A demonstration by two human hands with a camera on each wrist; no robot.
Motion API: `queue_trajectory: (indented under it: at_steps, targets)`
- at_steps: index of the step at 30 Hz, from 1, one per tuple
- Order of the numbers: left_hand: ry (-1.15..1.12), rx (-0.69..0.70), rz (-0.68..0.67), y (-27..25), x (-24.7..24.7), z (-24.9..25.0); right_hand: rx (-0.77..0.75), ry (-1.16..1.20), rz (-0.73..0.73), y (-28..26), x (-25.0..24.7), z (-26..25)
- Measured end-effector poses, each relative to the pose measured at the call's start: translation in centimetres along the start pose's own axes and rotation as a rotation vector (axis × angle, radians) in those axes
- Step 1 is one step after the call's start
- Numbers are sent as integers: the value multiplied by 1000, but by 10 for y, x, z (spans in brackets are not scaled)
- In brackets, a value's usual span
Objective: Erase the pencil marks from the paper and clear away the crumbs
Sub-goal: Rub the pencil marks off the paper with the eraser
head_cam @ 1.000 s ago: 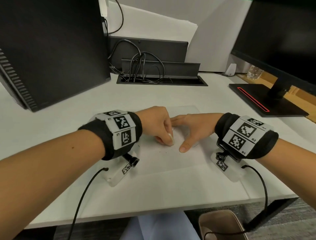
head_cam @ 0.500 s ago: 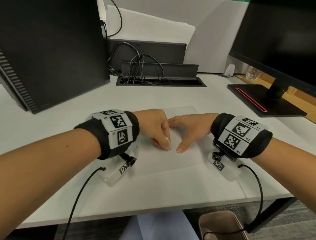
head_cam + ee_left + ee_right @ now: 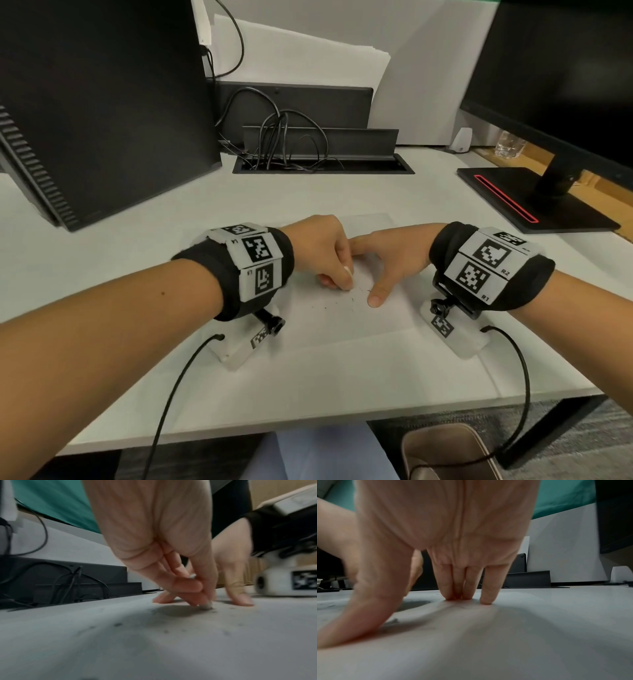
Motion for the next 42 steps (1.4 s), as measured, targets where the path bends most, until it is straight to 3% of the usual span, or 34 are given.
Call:
queue_trajectory:
  at_steps: [4,8,11,15,20,23,27,32,38,42]
  targets:
    - [91,-19,125,5,-7,-2,-12,-57,18,0,0,-1]
    - [62,6,59,7,2,6,-16,36,16,-2,0,-1]
    - [95,0,122,7,-1,5,-30,27,26,-7,-1,-6]
    - [11,21,-8,0,6,9,20,37,41,-5,-1,-2]
    - [85,-24,95,-8,-7,-2,77,-92,55,-4,0,-1]
    - [17,-15,-20,-13,0,2,77,-80,44,-1,1,1]
    - [33,-18,65,-15,-5,-2,93,-104,63,-2,0,0]
    - [-7,7,-69,-16,3,9,87,-77,41,2,1,0]
    - [-24,-47,193,-10,-23,-5,88,-30,71,-11,-5,7]
    - [-40,-37,179,-5,-21,-5,102,-41,33,-17,-3,15]
Point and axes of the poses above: each hand's wrist, its own y-axis towards the middle knuckle, its own x-axis out of the palm, z = x × y, the point moved 2 cm from there along y, towards the middle knuckle, and after that the axes turned 14 degrees about x, right-handed, at the moved point
